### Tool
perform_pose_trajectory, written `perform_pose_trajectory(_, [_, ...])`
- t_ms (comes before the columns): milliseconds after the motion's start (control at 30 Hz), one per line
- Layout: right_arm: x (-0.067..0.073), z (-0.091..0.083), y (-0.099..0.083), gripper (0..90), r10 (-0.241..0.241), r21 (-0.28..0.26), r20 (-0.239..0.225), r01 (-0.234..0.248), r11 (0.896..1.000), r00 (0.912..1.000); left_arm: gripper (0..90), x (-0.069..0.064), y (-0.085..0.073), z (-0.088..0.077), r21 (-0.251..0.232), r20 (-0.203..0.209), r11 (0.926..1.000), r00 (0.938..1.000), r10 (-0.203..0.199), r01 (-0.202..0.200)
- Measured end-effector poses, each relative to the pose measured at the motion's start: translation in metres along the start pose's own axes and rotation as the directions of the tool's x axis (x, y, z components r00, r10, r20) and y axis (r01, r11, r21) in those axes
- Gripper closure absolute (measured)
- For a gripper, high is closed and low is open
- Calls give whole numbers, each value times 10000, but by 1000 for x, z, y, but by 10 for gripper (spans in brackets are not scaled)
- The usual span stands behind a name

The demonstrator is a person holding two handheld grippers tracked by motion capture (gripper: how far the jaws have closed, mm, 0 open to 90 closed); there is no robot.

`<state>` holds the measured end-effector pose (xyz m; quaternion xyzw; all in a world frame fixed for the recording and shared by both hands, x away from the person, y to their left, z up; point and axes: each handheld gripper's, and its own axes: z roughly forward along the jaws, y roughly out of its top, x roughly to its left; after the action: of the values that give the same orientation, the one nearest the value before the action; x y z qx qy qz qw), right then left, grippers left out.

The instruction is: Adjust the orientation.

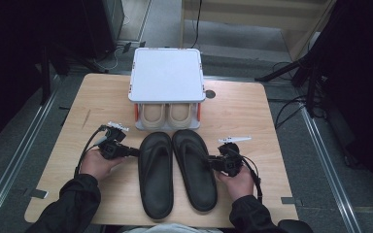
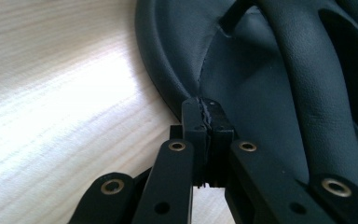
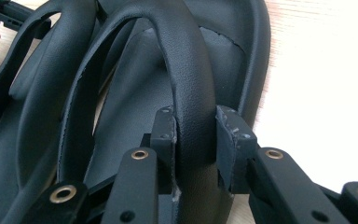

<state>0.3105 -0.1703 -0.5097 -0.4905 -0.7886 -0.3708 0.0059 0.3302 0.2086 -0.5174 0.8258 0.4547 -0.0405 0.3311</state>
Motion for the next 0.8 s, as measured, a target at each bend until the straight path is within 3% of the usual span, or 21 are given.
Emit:
perform_pose_trajectory(100, [0,0,0,704,-66,2,-27,66,10000,10000,897,-7,-1,1,181,19,9995,9996,277,-277])
perform_pose_trajectory(233, [1,1,0,701,-69,-6,-60,69,10000,10000,896,-11,-3,3,221,218,9996,9996,184,-189])
perform_pose_trajectory(333, [2,2,-1,696,-135,-40,8,135,9999,9999,895,-14,-3,3,272,91,9989,9992,380,-382])
perform_pose_trajectory(400, [2,2,-1,692,-98,-58,-36,98,9999,9999,888,-12,-3,2,253,243,9994,9994,242,-248])
perform_pose_trajectory(567, [1,-1,0,638,-161,-191,-75,160,9997,9998,818,-13,-1,-2,-63,443,9998,9988,199,-196])
perform_pose_trajectory(800, [10,-17,3,595,-696,-955,223,715,9929,9973,712,-13,0,-16,-565,631,9984,9980,54,-18])
